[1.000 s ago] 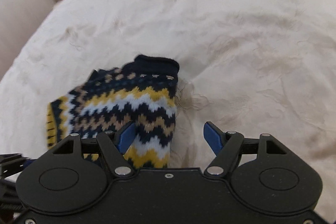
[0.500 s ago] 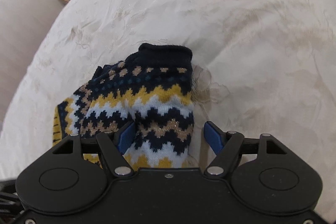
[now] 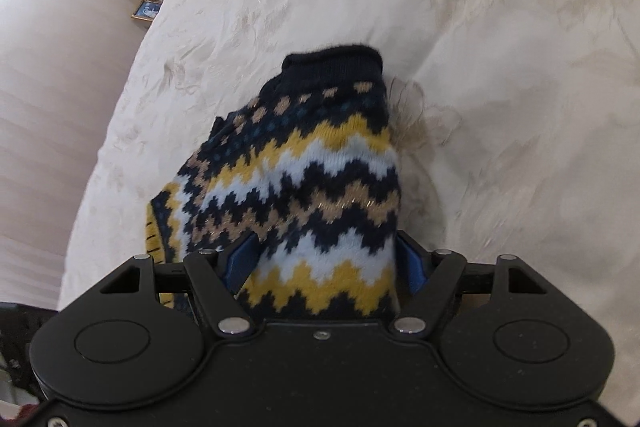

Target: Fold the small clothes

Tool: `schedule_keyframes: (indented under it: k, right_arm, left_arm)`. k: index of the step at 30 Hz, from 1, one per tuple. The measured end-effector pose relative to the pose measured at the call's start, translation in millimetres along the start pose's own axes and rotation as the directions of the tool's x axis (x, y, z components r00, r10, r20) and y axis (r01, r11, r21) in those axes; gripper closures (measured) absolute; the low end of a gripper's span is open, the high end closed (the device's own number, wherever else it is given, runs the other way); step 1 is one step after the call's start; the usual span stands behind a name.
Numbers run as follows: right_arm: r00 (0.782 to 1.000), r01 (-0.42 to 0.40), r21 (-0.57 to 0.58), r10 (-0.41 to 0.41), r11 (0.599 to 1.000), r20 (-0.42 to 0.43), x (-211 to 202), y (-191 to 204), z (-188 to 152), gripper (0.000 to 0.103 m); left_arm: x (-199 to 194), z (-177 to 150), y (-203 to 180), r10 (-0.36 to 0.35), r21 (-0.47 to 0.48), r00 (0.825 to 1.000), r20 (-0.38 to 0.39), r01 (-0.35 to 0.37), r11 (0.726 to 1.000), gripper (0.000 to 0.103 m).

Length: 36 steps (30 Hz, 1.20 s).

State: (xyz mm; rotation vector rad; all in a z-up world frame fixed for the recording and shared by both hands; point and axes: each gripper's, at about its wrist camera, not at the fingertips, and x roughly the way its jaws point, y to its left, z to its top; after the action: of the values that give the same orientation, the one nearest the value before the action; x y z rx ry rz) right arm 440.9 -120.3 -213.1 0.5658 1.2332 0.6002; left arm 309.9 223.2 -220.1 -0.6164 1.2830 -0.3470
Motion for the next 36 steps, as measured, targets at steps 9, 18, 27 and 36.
schedule_keyframes:
  k: [9, 18, 27, 36]
  right_arm:
    - [1.000, 0.027, -0.033, -0.027, 0.999, -0.011, -18.7, 21.1, 0.1, 0.054]
    - [0.998, 0.023, -0.048, -0.026, 0.999, -0.062, -53.9, 27.7, -29.4, 0.054]
    - [0.988, -0.013, -0.075, 0.001, 0.997, -0.157, -97.1, 17.8, -58.2, 0.054]
    - [0.984, 0.151, -0.126, -0.161, 0.980, -0.072, -117.6, -4.6, -66.9, 0.043]
  left_arm:
    - [-16.0, -22.3, 0.0, -0.092, -0.004, 0.996, -0.013, 0.092, 0.996, 0.056]
    - [-24.2, -82.1, -32.9, -0.152, 0.023, 0.988, -0.038, 0.153, 0.988, 0.055]
    - [-28.4, -170.9, -51.5, -0.132, 0.001, 0.988, -0.076, 0.132, 0.991, 0.055]
    - [-29.8, -221.3, -14.3, 0.201, -0.062, 0.978, 0.049, -0.198, 0.978, 0.043]
